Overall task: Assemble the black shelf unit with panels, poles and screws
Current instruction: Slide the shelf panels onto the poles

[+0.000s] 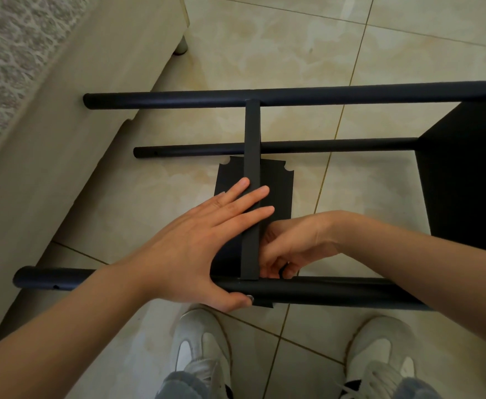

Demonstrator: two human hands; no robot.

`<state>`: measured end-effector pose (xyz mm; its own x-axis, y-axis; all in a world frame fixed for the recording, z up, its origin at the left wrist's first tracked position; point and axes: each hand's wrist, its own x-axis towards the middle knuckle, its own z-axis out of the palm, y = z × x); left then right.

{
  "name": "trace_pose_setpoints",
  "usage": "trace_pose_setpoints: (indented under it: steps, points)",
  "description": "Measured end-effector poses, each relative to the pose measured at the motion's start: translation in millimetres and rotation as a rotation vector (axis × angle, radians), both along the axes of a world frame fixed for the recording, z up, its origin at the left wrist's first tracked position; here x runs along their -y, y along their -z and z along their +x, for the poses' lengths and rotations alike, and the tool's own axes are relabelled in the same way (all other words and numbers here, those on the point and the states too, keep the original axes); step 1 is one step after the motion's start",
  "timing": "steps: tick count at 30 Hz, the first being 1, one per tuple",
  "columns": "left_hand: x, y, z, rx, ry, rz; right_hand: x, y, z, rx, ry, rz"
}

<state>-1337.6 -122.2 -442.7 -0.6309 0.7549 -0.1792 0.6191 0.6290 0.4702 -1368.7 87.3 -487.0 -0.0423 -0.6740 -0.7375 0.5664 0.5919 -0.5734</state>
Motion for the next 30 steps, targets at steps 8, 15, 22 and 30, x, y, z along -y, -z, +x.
trace_pose_setpoints:
  steps: [8,15,22,30]
  points:
    - [0.4,0.6,-0.1,-0.003,0.000,0.003,-2.8,0.0,0.0,0.025,0.059,-0.093]
    - [0.2,0.6,0.1,0.008,0.003,0.005,-5.0,0.2,-1.9,-0.004,0.013,-0.035]
    - [-0.2,0.5,-0.2,0.011,0.002,0.010,-2.9,3.4,-0.4,0.005,0.034,-0.066]
    - [0.3,0.3,-0.3,0.002,0.005,0.006,-1.4,2.9,0.9,0.005,0.075,-0.069]
